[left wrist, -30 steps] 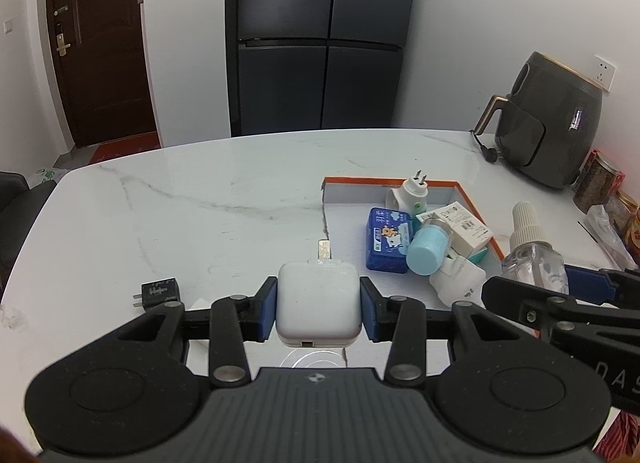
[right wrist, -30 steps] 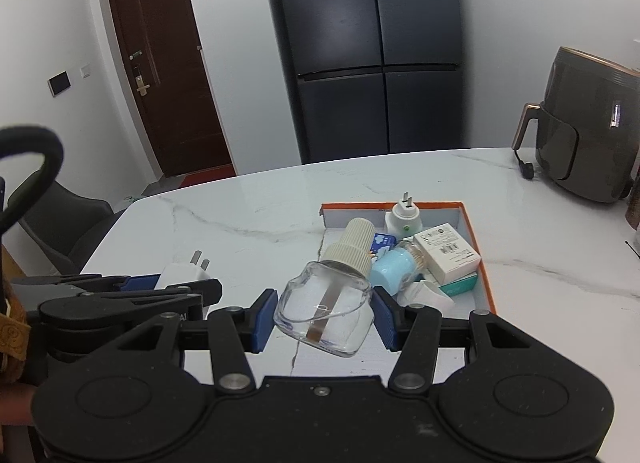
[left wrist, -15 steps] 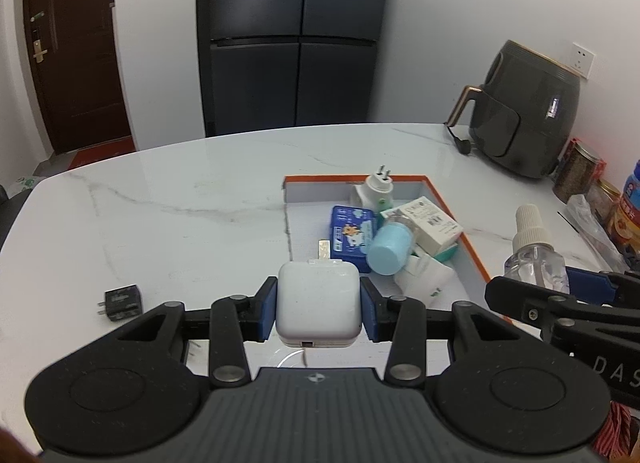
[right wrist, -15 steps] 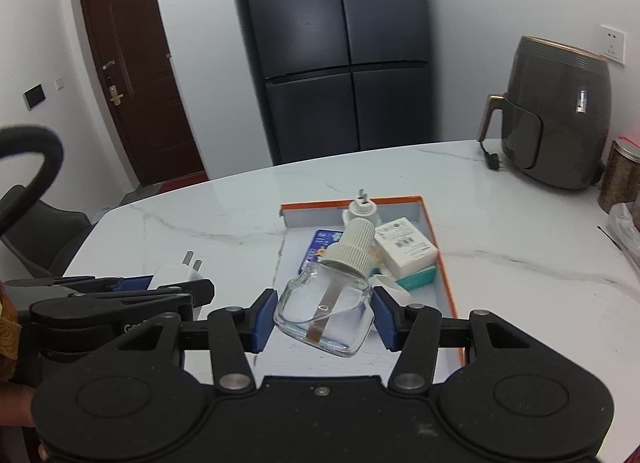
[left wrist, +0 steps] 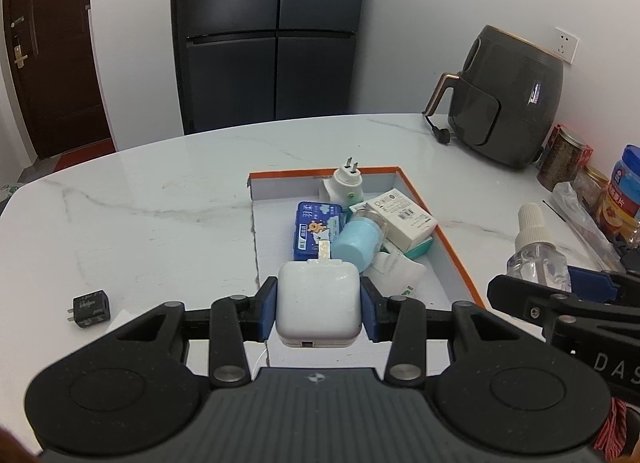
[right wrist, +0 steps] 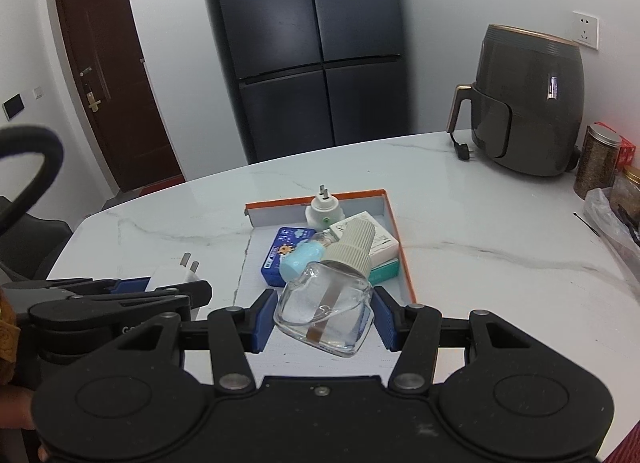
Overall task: Organize rigid objects
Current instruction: 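Carry the cube charger in the left tool while the right tool carries the glass bottle to the tray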
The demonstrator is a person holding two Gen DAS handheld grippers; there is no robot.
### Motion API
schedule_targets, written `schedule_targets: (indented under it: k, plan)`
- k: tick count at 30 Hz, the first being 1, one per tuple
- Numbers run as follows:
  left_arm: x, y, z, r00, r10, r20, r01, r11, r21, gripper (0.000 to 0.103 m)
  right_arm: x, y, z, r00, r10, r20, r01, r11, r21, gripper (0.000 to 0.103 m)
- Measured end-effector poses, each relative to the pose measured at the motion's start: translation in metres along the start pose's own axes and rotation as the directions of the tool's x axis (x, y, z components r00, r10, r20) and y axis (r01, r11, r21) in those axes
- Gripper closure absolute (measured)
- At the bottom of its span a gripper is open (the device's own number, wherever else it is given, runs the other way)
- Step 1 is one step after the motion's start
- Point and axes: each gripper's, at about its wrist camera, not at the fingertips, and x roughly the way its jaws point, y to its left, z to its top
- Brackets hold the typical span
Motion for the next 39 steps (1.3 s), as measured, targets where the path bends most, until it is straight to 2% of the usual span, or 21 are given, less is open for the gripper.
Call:
schedule_targets:
  k: [23, 39]
  plan:
    - [0.028, -0.014, 0.003, 0.999, 0.005, -0.050, -0.006, 1.000, -0.014, 0.061, 0.028, -0.023, 0.005, 0.999, 0.010, -0.043, -0.010, 1.000, -0.003, 0.041]
    - [0.062, -0.009, 0.032, 0.999, 0.031, -0.042, -0.032, 0.999, -0.042, 0.061, 0.073, -0.035, 0.031, 0.998, 0.021, -0.060, -0.022, 1.000, -0.013, 0.041]
